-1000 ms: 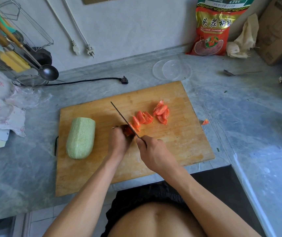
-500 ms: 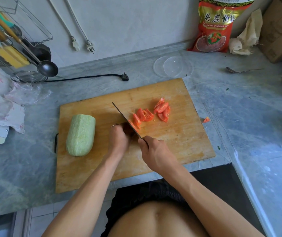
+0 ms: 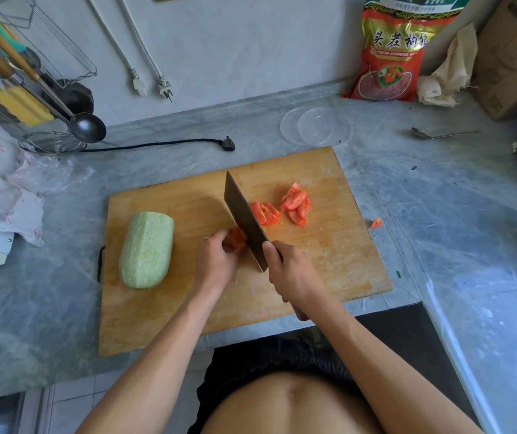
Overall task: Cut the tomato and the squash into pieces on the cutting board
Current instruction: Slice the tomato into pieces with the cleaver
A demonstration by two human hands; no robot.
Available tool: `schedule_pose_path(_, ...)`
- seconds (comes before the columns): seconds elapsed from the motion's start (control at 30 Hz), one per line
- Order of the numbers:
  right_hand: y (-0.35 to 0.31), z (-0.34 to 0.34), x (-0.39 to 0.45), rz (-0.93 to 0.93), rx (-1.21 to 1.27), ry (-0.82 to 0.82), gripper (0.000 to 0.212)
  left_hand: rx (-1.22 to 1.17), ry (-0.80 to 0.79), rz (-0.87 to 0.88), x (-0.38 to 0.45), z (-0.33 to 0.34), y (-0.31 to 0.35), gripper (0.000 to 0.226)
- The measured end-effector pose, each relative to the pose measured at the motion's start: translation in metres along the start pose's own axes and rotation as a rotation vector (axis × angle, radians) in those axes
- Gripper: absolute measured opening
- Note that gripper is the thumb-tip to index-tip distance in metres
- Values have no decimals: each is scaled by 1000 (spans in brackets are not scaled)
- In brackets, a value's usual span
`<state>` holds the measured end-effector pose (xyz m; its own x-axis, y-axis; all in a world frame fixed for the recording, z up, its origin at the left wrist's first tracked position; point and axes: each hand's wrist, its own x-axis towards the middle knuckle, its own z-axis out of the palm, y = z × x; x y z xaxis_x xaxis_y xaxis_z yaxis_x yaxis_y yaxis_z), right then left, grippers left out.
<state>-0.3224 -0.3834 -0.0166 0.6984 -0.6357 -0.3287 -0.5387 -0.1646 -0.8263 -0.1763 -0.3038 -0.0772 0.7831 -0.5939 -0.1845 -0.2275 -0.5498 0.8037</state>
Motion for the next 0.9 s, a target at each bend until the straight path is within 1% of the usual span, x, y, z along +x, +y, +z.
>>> schedule_pose_path(0.03, 2, -3, -1, 20, 32, -9, 44, -31, -20, -17, 0, 0, -1, 23)
schedule_pose_path(0.1, 3, -7, -3, 19, 50, -19, 45, -63, -39, -42, 0, -1, -2, 24)
schedule_pose_path(0.2, 2, -3, -6, -31, -2, -3, 45, -84, -58, -53, 2, -2, -5, 27)
schedule_pose_path(0.37, -6, 5, 0, -51, -59, -1, 41, -66, -72, -20, -1, -2, -7, 19)
schedule_pose_path(0.57, -16, 7, 11, -38, -57, 18, 40, -48, -85, -24, -4, -3, -4, 25)
schedule_pose_path(0.77, -2, -1, -3, -42, -60, -9, 43, -87, -27, -56, -5, -5, -8, 40)
schedule_pose_path(0.9, 8, -6, -14, -99, -38, 28, 43, -98, -21, -86, -3, -5, -14, 46)
